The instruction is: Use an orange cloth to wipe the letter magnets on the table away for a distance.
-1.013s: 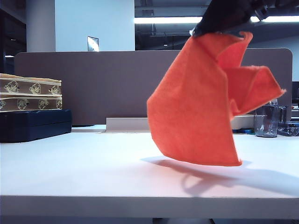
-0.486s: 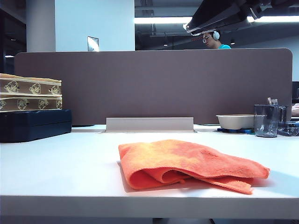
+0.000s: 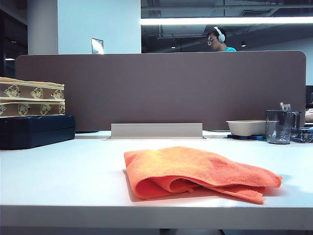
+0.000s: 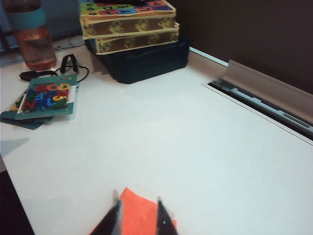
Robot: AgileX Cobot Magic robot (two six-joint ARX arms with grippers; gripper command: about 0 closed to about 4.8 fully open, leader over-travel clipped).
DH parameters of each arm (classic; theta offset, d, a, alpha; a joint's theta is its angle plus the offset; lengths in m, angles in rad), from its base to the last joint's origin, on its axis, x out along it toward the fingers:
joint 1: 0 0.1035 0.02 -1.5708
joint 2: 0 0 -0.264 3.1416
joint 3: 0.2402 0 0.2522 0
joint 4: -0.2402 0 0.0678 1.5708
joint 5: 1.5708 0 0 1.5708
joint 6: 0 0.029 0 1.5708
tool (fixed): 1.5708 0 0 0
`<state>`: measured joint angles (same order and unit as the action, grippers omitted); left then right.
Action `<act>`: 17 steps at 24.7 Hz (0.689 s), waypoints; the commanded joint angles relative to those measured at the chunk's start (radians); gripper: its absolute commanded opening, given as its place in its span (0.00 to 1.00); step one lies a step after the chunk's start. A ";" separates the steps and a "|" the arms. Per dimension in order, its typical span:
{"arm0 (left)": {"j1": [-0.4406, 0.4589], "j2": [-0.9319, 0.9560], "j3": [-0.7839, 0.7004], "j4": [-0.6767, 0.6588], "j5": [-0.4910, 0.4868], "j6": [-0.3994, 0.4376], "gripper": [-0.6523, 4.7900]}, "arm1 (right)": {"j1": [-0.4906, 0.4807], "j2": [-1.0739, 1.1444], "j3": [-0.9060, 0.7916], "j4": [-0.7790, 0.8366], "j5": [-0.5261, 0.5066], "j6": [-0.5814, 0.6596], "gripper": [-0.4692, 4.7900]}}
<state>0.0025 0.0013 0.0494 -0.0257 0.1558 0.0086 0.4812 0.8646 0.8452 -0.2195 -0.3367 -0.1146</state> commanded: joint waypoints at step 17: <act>-0.001 0.000 0.005 0.012 0.006 0.002 0.11 | -0.001 -0.327 -0.075 -0.370 0.225 -0.129 0.27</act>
<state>0.0025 0.0013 0.0494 -0.0257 0.1562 0.0082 0.4805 0.5537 0.7708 -0.5751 -0.1371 -0.2436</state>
